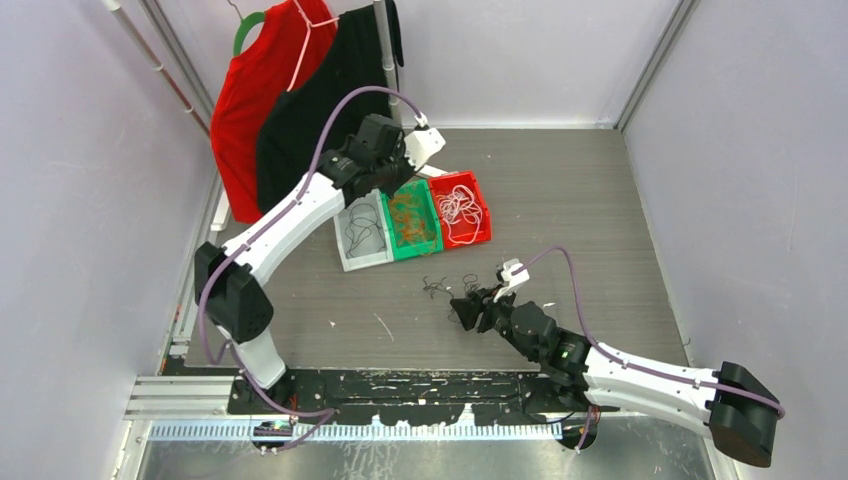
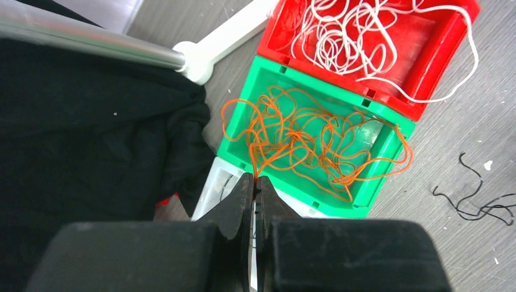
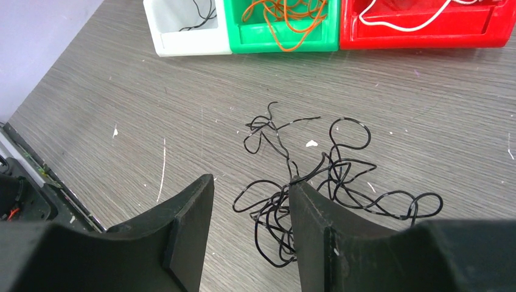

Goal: Untangle the cables

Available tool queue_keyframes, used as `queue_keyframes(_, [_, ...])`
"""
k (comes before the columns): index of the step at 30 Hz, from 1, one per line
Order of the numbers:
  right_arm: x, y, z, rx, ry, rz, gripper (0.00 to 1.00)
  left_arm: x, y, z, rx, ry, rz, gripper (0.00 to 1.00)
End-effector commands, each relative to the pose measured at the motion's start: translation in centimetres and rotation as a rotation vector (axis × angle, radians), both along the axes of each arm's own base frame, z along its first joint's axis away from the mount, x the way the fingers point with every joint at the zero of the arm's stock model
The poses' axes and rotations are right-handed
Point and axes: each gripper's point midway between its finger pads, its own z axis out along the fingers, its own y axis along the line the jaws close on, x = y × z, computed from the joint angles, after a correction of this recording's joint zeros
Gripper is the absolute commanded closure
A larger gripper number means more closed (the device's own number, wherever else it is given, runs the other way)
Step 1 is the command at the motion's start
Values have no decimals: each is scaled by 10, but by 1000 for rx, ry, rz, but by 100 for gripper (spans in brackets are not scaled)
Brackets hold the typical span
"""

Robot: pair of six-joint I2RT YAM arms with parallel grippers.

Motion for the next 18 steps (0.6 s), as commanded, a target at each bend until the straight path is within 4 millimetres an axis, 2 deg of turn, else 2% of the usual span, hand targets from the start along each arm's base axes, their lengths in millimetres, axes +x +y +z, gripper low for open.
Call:
queue_keyframes(1, [5,4,28,60,-28,-19,47,18,-8,9,-40,-36,7,100])
queue_keyframes(17, [7,3,42,97,-24,-42,47,36,-23,-126,66,186,-12,100])
queue_keyframes(18, [7,3,42,99,-23,-41,47,35,-23,-132,77,204,-20,97])
